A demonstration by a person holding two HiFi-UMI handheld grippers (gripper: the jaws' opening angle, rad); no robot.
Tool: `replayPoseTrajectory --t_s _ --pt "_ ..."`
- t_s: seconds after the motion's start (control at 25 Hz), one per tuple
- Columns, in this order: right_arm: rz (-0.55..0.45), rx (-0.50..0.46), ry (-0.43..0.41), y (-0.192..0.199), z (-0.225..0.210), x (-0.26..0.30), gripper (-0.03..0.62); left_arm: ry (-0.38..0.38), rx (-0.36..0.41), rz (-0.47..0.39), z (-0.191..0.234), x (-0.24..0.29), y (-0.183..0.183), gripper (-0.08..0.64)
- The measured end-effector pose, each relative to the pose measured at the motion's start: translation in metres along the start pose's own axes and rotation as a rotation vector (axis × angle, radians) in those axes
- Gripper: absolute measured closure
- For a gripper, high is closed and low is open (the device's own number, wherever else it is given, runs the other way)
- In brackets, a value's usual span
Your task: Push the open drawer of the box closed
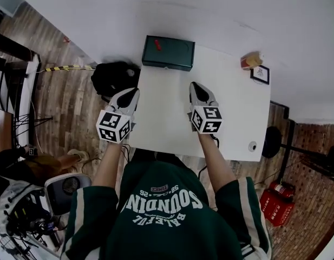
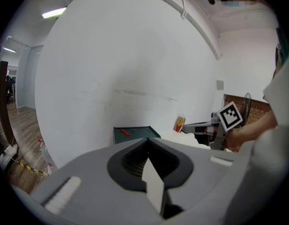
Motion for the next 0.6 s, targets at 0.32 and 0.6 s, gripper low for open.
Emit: replayPoseTrajectory --t_s 0.32,0.6 --pt "-0.130 -0.114 -0.019 -0.047 0.019 -0.069 0.591 0.005 0.040 -0.086 -0.038 -0.027 -0.026 0.508" --pt "-0.138 -0.139 -0.023 -0.044 0.020 -0.084 0.591 0.006 0.042 -0.107 -0.051 -0.026 -0.025 0.508"
Point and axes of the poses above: the fingertips, and each gripper's own axes: x forward along the fingers, z to its left, y out of its underside, the point moved 9 cm from there along -x, backward along the fingers, and after that the axes turned 12 degrees about -y, right-handed, at the moved point
